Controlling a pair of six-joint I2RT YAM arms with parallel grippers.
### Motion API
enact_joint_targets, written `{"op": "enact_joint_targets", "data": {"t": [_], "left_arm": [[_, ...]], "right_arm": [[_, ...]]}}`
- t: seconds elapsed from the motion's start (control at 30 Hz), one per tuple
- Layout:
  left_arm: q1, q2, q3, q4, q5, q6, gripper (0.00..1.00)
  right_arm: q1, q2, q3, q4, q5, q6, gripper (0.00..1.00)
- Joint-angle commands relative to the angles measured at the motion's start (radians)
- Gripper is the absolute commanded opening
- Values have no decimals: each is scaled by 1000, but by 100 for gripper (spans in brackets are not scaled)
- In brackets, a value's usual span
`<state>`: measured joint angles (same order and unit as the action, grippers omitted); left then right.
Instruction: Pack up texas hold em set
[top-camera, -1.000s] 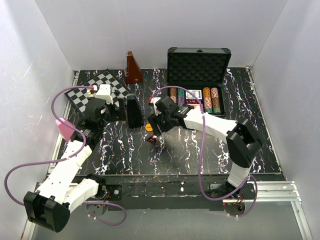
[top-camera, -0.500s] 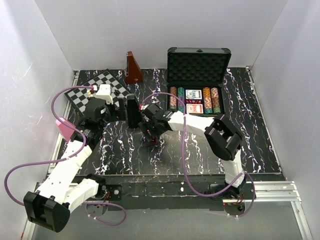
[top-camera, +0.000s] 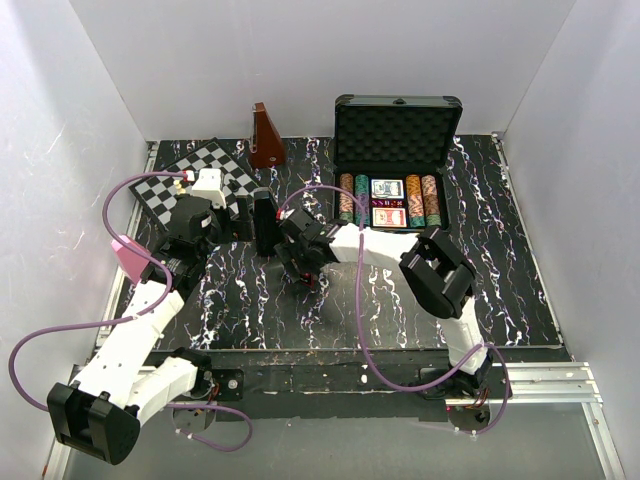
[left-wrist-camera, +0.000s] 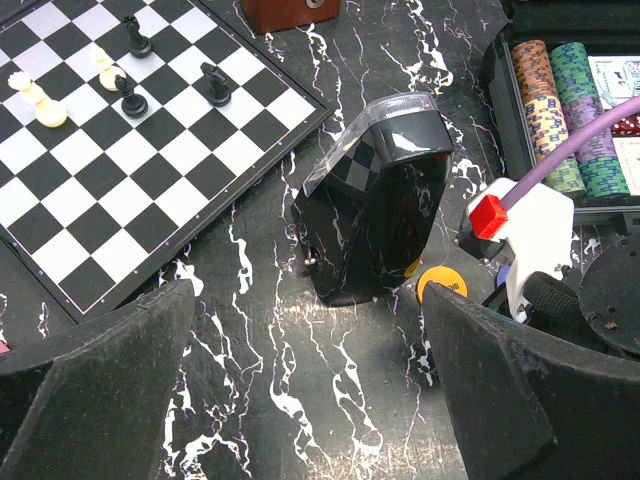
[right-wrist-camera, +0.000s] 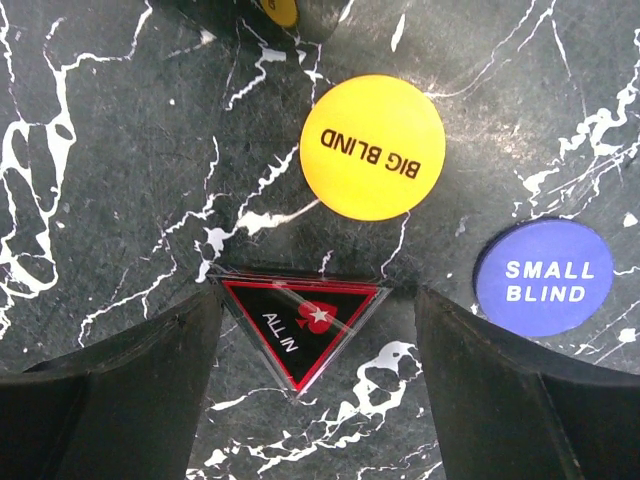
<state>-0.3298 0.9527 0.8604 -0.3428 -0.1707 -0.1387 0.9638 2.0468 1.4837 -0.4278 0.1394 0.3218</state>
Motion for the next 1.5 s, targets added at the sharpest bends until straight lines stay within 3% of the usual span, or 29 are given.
{"op": "enact_joint_targets", "data": {"t": [0.0, 0.93, 1.47], "left_arm": [[-2, -23, 2, 11, 7, -2, 98], [-2, -25, 2, 10, 5, -2, 98], [-2, -34, 3, 10, 7, -1, 98]], "right_arm": [[13, 19, 47, 29, 34, 23, 84], [59, 93, 205, -130, 212, 258, 84], [61, 170, 270, -172, 218, 283, 83]]}}
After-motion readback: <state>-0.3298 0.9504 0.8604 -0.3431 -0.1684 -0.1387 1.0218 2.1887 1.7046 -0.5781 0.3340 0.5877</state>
